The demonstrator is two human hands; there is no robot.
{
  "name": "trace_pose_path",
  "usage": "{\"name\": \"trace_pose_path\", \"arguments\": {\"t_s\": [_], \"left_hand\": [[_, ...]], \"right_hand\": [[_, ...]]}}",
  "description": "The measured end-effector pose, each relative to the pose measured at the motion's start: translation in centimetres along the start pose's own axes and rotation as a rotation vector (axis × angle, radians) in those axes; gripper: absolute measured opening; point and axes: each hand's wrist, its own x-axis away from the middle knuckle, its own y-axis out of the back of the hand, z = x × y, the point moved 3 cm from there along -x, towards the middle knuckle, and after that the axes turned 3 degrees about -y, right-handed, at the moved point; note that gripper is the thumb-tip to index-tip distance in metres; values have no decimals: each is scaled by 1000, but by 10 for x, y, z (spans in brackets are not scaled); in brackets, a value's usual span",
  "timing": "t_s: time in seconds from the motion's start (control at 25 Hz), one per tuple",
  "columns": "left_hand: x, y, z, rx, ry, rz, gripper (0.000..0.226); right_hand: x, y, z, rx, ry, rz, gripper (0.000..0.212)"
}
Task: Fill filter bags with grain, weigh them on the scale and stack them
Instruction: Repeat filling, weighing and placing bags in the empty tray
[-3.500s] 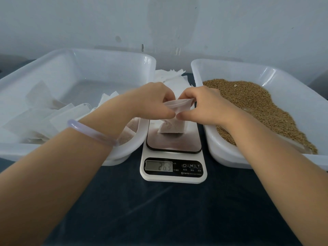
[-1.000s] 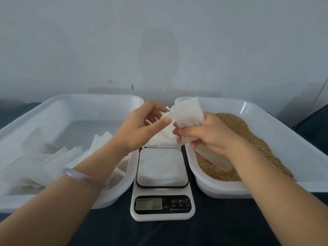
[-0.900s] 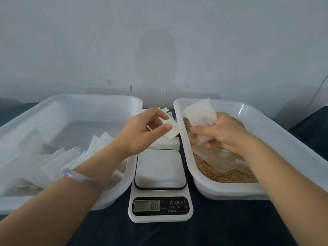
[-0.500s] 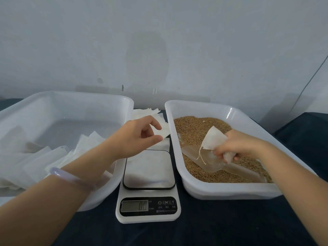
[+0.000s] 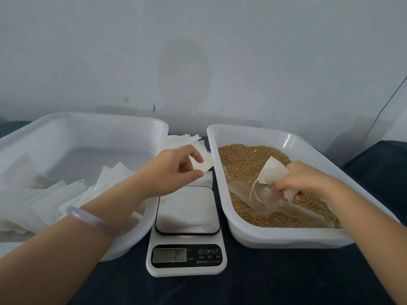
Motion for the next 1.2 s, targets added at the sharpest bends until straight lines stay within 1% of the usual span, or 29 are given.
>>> {"name": "trace_pose_path", "arguments": {"t_s": [0.2, 0.32, 0.44, 0.48, 0.52, 0.6, 0.64, 0.68, 0.72, 0.8, 0.88, 0.92, 1.0, 1.08, 1.12, 1.2], "left_hand": [[1, 0, 0, -17, -1, -2, 14], [0, 1, -1, -23, 3, 4, 14], [0, 1, -2, -31, -12, -1, 14], [0, 2, -2, -40, -19, -1, 15], [0, 2, -2, -48, -32, -5, 16], [1, 3, -7, -2, -66, -29, 22], [1, 4, -9, 61, -91, -51, 26], [2, 6, -13, 135, -129, -75, 29], [3, 9, -19, 207, -173, -102, 26], [5, 13, -27, 281, -240, -172, 8], [4, 17, -24, 235, -218, -286, 23], [2, 17, -20, 204, -180, -318, 27], [0, 19, -14, 147, -92, -314, 31], [0, 19, -11, 60, -49, -278, 39], [0, 20, -11, 4, -47, -256, 42], [-1, 20, -10, -100, -55, -211, 41]], "right_hand": [[-5, -1, -4, -127, 10, 12, 20], [-4, -3, -2, -378, 78, 22, 33], [4, -10, 15, -674, 205, 131, 55], [8, -12, 24, -773, 250, 177, 58], [12, -17, 35, -864, 296, 228, 55], [21, -29, 58, -991, 383, 325, 35], [27, -38, 71, -1009, 418, 363, 24], [32, -47, 83, -987, 451, 387, 18], [38, -57, 95, -931, 486, 401, 17], [44, -74, 113, -811, 528, 401, 21], [46, -85, 125, -751, 535, 378, 25], [46, -88, 127, -705, 555, 345, 27], [47, -89, 128, -539, 637, 257, 28], [48, -86, 124, -357, 669, 146, 15], [47, -83, 122, -270, 652, 91, 12], [42, -81, 117, -147, 619, 32, 26]]}}
